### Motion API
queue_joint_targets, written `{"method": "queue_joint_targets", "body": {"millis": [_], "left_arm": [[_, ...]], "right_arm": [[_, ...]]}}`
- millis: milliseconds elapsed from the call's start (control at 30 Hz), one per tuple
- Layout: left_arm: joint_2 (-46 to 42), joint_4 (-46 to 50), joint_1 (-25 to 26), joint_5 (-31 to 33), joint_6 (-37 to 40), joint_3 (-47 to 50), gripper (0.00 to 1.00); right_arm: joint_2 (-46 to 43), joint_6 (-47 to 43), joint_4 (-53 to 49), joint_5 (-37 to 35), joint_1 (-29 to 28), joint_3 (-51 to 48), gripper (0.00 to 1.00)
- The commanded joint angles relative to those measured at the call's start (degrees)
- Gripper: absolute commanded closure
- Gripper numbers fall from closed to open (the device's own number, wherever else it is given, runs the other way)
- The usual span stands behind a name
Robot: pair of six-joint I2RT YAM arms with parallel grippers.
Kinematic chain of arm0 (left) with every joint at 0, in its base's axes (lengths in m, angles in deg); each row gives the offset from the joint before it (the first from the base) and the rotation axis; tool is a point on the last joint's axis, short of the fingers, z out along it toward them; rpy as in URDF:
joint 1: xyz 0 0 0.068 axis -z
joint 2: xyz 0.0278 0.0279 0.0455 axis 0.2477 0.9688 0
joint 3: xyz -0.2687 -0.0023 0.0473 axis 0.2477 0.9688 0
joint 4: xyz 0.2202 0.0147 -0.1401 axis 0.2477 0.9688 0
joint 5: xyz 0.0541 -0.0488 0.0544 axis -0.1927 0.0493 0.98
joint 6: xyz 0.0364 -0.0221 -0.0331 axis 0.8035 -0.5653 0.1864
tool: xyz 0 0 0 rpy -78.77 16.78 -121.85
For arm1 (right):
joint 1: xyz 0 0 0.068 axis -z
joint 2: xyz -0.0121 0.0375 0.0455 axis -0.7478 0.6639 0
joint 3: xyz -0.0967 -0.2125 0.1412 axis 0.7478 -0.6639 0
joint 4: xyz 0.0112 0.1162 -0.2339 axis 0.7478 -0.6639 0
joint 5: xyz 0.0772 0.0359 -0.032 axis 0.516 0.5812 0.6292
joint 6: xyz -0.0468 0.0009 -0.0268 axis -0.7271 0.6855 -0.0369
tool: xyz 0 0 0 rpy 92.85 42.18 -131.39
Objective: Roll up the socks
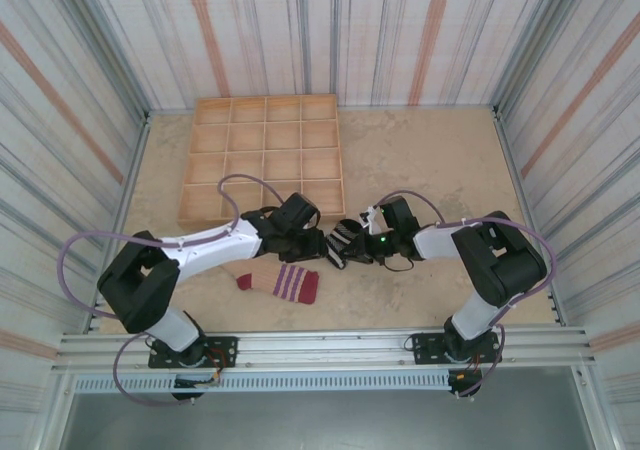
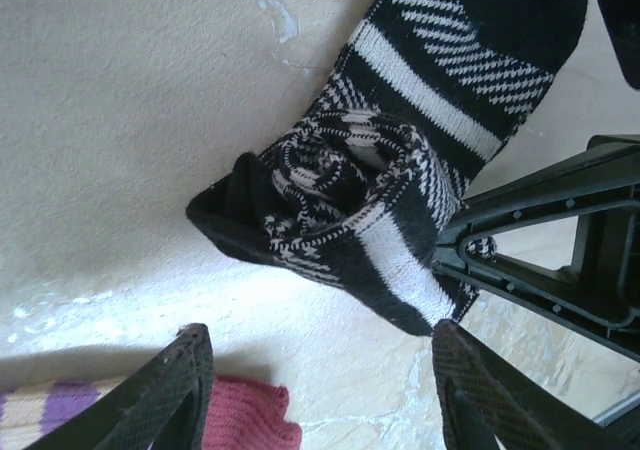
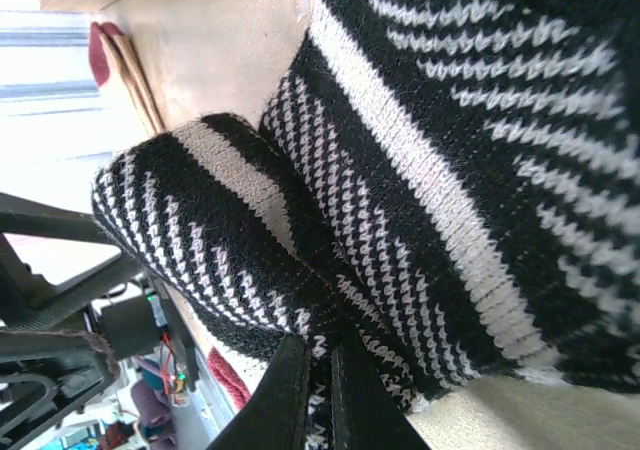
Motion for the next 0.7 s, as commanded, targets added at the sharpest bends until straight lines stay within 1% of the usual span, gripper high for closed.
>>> {"method": "queue_joint_targets", "body": {"millis": [0, 200, 300, 400, 567, 667], "left_arm": [[-1.4, -6.3, 0.7, 2.0, -5.8, 2.1, 0.43], [-1.2, -19.4, 0.8, 2.0, -14.9, 9.1, 0.44], [-0.5, -22.2, 1.1, 3.8, -18.4, 10.8, 0.44], [0.1, -23.8, 1.6, 5.6, -19.5, 11.1, 0.44], [1.6, -29.7, 1.7, 6.4, -20.6, 11.9, 0.44], [3.2, -29.7, 1.9, 6.7, -21.5, 11.4, 0.45]], "right_arm": [[3.6, 1.7, -16.7, -11.9, 0.6, -2.2, 1.00], [3.4, 1.8, -17.3, -12.0, 0.8, -1.4, 1.00], [3.3, 1.8, -17.0, -11.8, 0.9, -1.4, 1.00], [3.3, 1.9, -16.8, -11.6, 0.9, -1.4, 1.00], [3.9, 1.3, -17.3, -11.3, 0.9, -0.6, 1.00], [3.9, 1.1, -17.5, -11.4, 1.0, -0.3, 1.00]]}}
